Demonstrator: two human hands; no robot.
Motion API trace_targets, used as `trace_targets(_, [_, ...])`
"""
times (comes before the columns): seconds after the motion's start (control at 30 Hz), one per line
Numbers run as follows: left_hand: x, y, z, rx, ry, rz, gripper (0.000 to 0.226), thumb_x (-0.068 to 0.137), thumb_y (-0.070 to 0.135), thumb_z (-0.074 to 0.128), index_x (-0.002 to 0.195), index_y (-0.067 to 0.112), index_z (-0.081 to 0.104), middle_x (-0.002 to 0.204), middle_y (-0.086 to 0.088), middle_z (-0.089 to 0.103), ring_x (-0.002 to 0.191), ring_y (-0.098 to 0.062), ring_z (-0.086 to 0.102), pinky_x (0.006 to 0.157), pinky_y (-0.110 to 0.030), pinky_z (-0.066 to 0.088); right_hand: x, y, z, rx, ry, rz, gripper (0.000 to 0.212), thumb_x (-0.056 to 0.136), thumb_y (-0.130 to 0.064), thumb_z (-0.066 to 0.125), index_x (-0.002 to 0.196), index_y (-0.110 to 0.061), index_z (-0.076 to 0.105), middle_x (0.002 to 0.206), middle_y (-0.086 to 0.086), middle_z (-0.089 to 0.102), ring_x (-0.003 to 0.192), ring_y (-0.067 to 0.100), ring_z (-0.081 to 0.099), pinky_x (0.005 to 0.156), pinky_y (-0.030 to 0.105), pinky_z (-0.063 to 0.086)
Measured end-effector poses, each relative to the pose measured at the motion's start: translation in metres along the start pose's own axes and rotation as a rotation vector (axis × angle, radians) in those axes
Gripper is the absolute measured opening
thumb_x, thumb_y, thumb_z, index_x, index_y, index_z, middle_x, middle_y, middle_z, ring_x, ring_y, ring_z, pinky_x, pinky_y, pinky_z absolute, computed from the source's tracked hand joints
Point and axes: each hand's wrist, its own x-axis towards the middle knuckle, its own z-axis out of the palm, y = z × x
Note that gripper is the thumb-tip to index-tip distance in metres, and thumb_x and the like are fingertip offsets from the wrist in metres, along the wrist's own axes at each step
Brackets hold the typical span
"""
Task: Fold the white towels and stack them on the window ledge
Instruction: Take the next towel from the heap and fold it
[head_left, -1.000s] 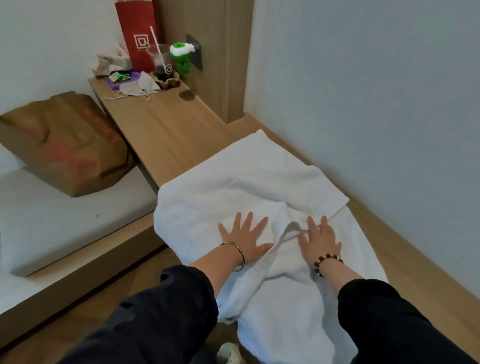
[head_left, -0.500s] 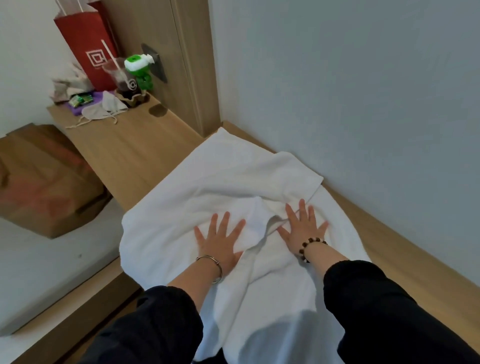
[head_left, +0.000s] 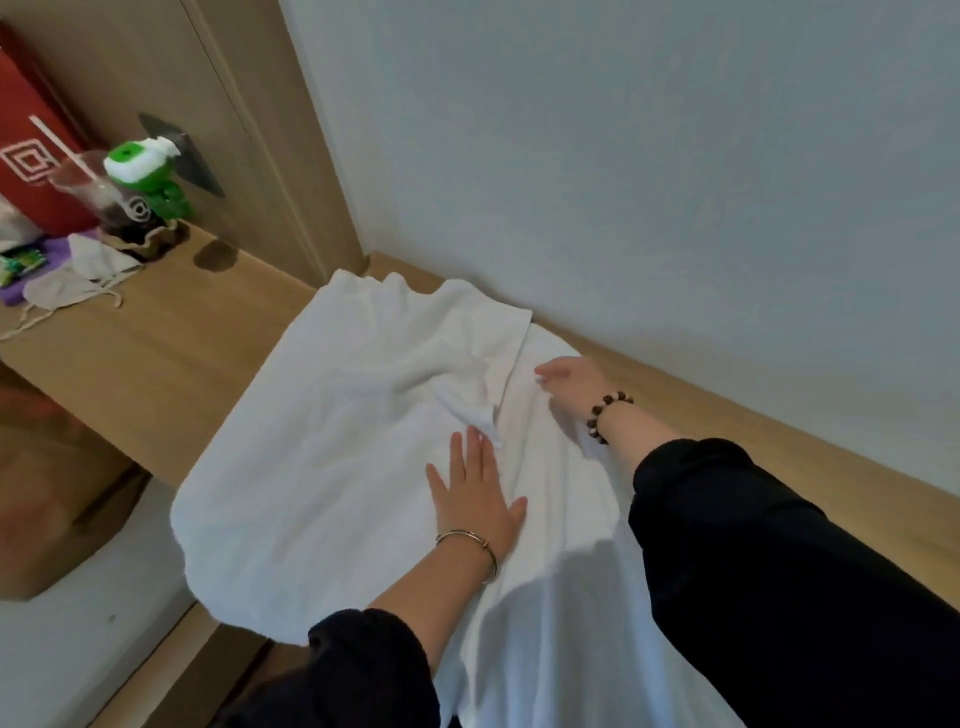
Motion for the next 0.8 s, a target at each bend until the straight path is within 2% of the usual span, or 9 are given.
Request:
trace_targets(0.1, [0.008, 0.008, -0.006, 0.035, 0.043, 0.057, 0.082, 0.096, 0.051, 0.03, 0.147, 0.009, -0.019, 0.155, -0.012, -0.026, 0.143, -0.028, -0.023, 0.113, -0.057, 0.0, -0.037, 0.031, -0.028, -0.093, 0.232, 0.064, 0.028, 0.092, 0.0, 0.045, 0.107, -0.009, 0.068, 0.113, 0.008, 0.064, 0.108, 0.024, 0.057, 0.087, 0.023, 0.04])
trace_targets(0.2, [0.016, 0.022, -0.013, 0.119, 0.112, 0.281, 0.072, 0.099, 0.045, 0.026, 0.147, 0.021, -0.022, 0.153, -0.012, -0.03, 0.14, -0.031, -0.028, 0.111, -0.06, -0.005, -0.072, 0.062, -0.054, -0.28, 0.365, 0.195, 0.027, 0.09, 0.0, 0.043, 0.101, -0.009, 0.065, 0.103, 0.008, 0.063, 0.097, 0.028, 0.059, 0.076, 0.024, 0.042])
trace_targets(0.27, [0.02, 0.039, -0.014, 0.164, 0.141, 0.464, 0.068, 0.099, 0.047, 0.024, 0.148, 0.026, -0.02, 0.154, -0.008, -0.028, 0.141, -0.031, -0.026, 0.11, -0.061, -0.007, -0.093, 0.081, -0.068, -0.428, 0.306, 0.341, 0.022, 0.085, 0.0, 0.046, 0.096, -0.007, 0.064, 0.094, 0.01, 0.064, 0.086, 0.027, 0.06, 0.07, 0.027, 0.047])
trace_targets(0.37, [0.023, 0.071, -0.007, 0.088, 0.019, 0.618, 0.075, 0.094, 0.06, 0.03, 0.148, 0.035, -0.014, 0.157, -0.001, -0.023, 0.144, -0.027, -0.02, 0.11, -0.063, -0.001, -0.124, 0.107, -0.08, -0.522, 0.188, 0.515, 0.012, 0.084, -0.007, 0.049, 0.089, -0.008, 0.06, 0.085, 0.009, 0.062, 0.079, 0.027, 0.061, 0.061, 0.027, 0.046])
trace_targets(0.43, [0.025, 0.086, 0.002, 0.096, -0.099, 0.612, 0.082, 0.089, 0.067, 0.036, 0.146, 0.041, -0.017, 0.156, 0.002, -0.025, 0.144, -0.025, -0.02, 0.108, -0.066, 0.004, -0.141, 0.119, -0.087, -0.513, 0.171, 0.56, 0.007, 0.081, -0.011, 0.054, 0.088, -0.012, 0.054, 0.088, 0.008, 0.06, 0.077, 0.025, 0.059, 0.059, 0.026, 0.045])
trace_targets(0.5, [0.028, 0.094, 0.008, 0.143, -0.131, 0.583, 0.086, 0.086, 0.07, 0.037, 0.144, 0.043, -0.02, 0.155, 0.002, -0.027, 0.144, -0.025, -0.021, 0.105, -0.07, 0.005, -0.154, 0.127, -0.096, -0.542, 0.107, 0.604, 0.015, 0.08, -0.016, 0.062, 0.09, -0.015, 0.051, 0.083, 0.005, 0.058, 0.068, 0.019, 0.056, 0.051, 0.025, 0.042])
trace_targets(0.6, [0.03, 0.097, 0.009, 0.162, -0.109, 0.55, 0.089, 0.084, 0.074, 0.034, 0.142, 0.043, -0.025, 0.155, 0.001, -0.027, 0.144, -0.025, -0.021, 0.103, -0.073, 0.005, -0.165, 0.131, -0.106, -0.66, -0.046, 0.723, 0.017, 0.081, -0.024, 0.066, 0.091, -0.011, 0.063, 0.072, 0.002, 0.061, 0.057, 0.015, 0.057, 0.045, 0.021, 0.042])
trace_targets(0.67, [0.031, 0.097, 0.008, 0.205, -0.086, 0.54, 0.089, 0.082, 0.078, 0.03, 0.141, 0.043, -0.027, 0.155, 0.0, -0.027, 0.144, -0.026, -0.022, 0.102, -0.073, 0.006, -0.166, 0.131, -0.109, -0.73, 0.017, 0.725, 0.015, 0.085, -0.02, 0.059, 0.092, -0.009, 0.066, 0.074, 0.003, 0.063, 0.064, 0.02, 0.061, 0.051, 0.023, 0.045])
trace_targets(0.8, [0.04, 0.091, 0.004, 0.158, -0.075, 0.448, 0.086, 0.084, 0.076, 0.027, 0.138, 0.043, -0.031, 0.155, 0.001, -0.028, 0.143, -0.027, -0.023, 0.103, -0.072, 0.006, -0.145, 0.114, -0.126, -0.669, 0.407, 0.553, 0.024, 0.093, -0.024, 0.057, 0.101, -0.002, 0.064, 0.108, 0.018, 0.064, 0.102, 0.034, 0.06, 0.077, 0.033, 0.045])
